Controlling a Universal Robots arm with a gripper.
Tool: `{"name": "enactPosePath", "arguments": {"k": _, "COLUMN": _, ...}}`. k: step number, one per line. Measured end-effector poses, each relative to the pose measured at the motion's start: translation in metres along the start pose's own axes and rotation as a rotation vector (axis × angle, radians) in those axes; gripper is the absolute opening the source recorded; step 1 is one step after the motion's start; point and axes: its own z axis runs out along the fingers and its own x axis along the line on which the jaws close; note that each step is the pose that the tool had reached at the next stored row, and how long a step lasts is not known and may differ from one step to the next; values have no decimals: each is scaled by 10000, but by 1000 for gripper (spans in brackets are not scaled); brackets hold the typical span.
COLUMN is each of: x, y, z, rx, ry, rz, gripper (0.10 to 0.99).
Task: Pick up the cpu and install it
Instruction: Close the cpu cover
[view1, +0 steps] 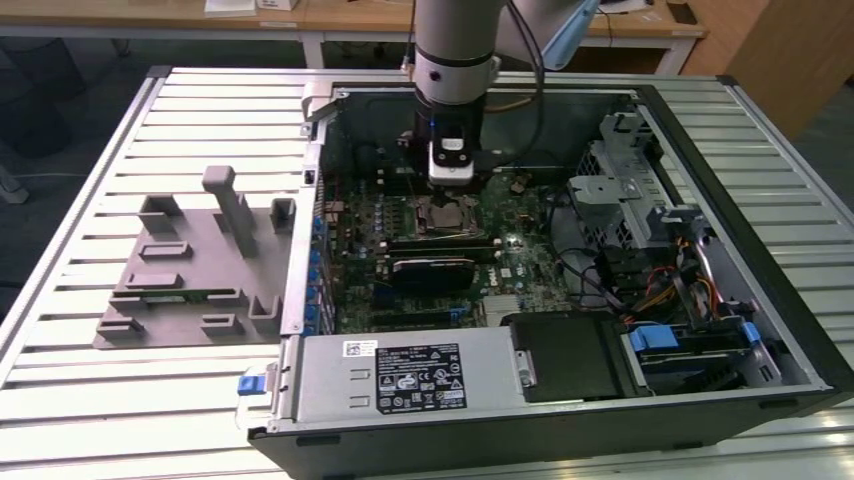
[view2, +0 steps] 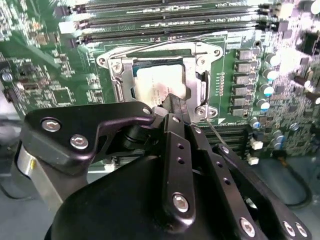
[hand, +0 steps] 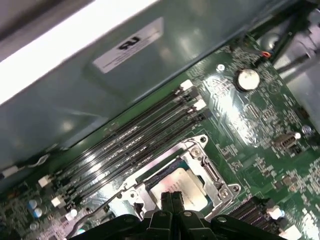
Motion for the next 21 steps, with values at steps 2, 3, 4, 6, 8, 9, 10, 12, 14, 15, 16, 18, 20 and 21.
{"name": "enactPosePath", "arguments": {"k": 2, "x": 0, "y": 0, "z": 0, "rx": -1, "ry": 9, "rz": -314, "gripper": 106}}
{"name": "enactPosePath", "arguments": {"k": 3, "x": 0, "y": 0, "z": 0, "rx": -2, "ry": 14, "rz": -486, "gripper": 106}}
{"name": "enactPosePath", "arguments": {"k": 4, "x": 0, "y": 0, "z": 0, "rx": -3, "ry": 19, "rz": -642, "gripper": 106}}
{"name": "enactPosePath", "arguments": {"k": 6, "x": 0, "y": 0, "z": 0, "rx": -4, "ry": 28, "rz": -964, "gripper": 106}}
{"name": "enactPosePath", "arguments": {"k": 8, "x": 0, "y": 0, "z": 0, "rx": -5, "ry": 38, "rz": -1302, "gripper": 106}}
{"name": "enactPosePath", "arguments": {"k": 9, "x": 0, "y": 0, "z": 0, "rx": -6, "ry": 44, "rz": -1482, "gripper": 106}}
{"name": "enactPosePath", "arguments": {"k": 10, "x": 0, "y": 0, "z": 0, "rx": -7, "ry": 49, "rz": -1672, "gripper": 106}}
{"name": "enactPosePath", "arguments": {"k": 12, "x": 0, "y": 0, "z": 0, "rx": -9, "ry": 60, "rz": -2038, "gripper": 106}}
{"name": "enactPosePath", "arguments": {"k": 14, "x": 0, "y": 0, "z": 0, "rx": -11, "ry": 70, "rz": -2398, "gripper": 106}}
{"name": "enactPosePath", "arguments": {"k": 15, "x": 0, "y": 0, "z": 0, "rx": -11, "ry": 75, "rz": -2576, "gripper": 106}}
{"name": "enactPosePath", "arguments": {"k": 16, "x": 0, "y": 0, "z": 1, "rx": -12, "ry": 81, "rz": -2756, "gripper": 106}}
{"name": "enactPosePath", "arguments": {"k": 18, "x": 0, "y": -1, "z": 1, "rx": -13, "ry": 91, "rz": -3116, "gripper": 106}}
{"name": "enactPosePath", "arguments": {"k": 20, "x": 0, "y": -1, "z": 3, "rx": -13, "ry": 102, "rz": -3490, "gripper": 106}}
{"name": "enactPosePath", "arguments": {"k": 21, "x": 0, "y": 0, "z": 5, "rx": -13, "ry": 106, "rz": -3672, "gripper": 106}}
